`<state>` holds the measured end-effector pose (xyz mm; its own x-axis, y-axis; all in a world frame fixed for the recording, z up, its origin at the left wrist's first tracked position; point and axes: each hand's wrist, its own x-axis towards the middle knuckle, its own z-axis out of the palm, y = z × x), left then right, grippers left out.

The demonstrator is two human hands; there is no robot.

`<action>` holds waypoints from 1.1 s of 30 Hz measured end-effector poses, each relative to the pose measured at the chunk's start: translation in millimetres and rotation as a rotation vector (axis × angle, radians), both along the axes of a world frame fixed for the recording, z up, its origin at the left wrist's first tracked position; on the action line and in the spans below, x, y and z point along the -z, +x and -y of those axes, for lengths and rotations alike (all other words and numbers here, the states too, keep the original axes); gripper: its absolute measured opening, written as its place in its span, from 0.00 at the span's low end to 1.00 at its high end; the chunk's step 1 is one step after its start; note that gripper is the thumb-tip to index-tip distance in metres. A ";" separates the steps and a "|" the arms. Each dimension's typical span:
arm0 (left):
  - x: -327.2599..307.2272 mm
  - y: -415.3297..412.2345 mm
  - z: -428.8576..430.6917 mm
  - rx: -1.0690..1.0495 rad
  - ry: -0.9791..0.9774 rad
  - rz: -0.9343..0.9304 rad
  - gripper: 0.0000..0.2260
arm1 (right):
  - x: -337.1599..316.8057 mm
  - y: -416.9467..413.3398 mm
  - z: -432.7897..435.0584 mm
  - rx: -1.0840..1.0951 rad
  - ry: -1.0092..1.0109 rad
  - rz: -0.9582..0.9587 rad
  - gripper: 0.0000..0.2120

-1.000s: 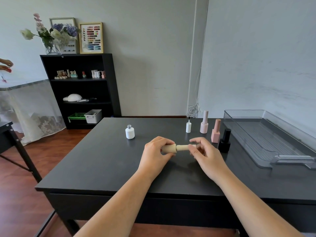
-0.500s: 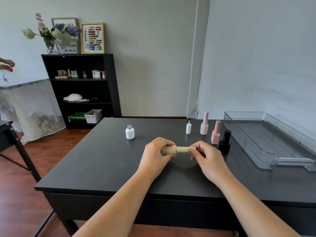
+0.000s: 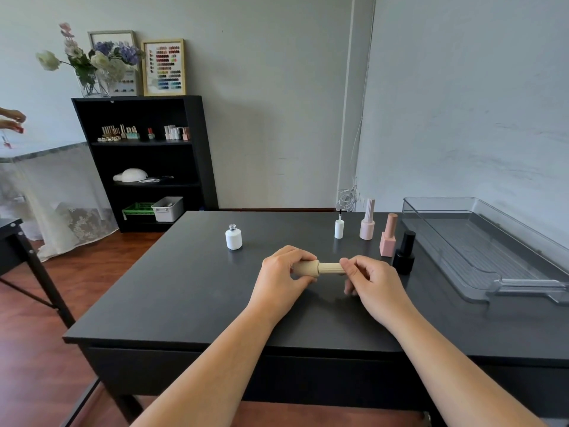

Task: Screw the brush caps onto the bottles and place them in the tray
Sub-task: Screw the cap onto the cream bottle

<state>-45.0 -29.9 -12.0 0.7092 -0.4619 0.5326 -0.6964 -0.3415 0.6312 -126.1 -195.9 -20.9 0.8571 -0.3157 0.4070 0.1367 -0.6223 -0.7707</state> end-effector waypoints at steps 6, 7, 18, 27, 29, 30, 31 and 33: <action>0.0 2.2 0.3 0.000 -0.006 -0.006 0.13 | 0.8 -0.2 0.8 -0.035 0.013 0.015 0.07; 0.2 2.0 0.3 0.007 -0.001 -0.008 0.13 | 0.0 -1.0 0.3 -0.028 0.015 0.015 0.08; 2.0 1.1 1.4 0.031 0.012 -0.010 0.13 | -2.8 -2.4 -0.7 0.015 -0.018 0.033 0.05; 3.5 13.4 -2.8 0.004 -0.056 -0.089 0.18 | -23.9 8.6 1.8 0.042 0.085 0.080 0.06; 1.0 22.2 -9.9 -0.070 -0.072 -0.081 0.18 | -32.6 15.5 4.7 0.072 0.094 0.076 0.06; -0.7 27.6 -14.4 -0.121 -0.088 -0.071 0.17 | -35.9 18.9 6.7 0.096 0.086 0.076 0.06; -2.0 32.9 -19.3 -0.174 -0.107 -0.067 0.17 | -38.2 21.5 8.7 0.126 0.071 0.075 0.06; -4.7 45.8 -28.5 -0.274 -0.137 -0.063 0.18 | -42.0 26.6 11.9 0.171 0.032 0.078 0.07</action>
<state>0.7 -1.4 -7.3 0.8310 -0.1755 0.5278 -0.5482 -0.4196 0.7235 -99.5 -207.7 21.2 0.7559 -0.4682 0.4576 0.0912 -0.6168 -0.7818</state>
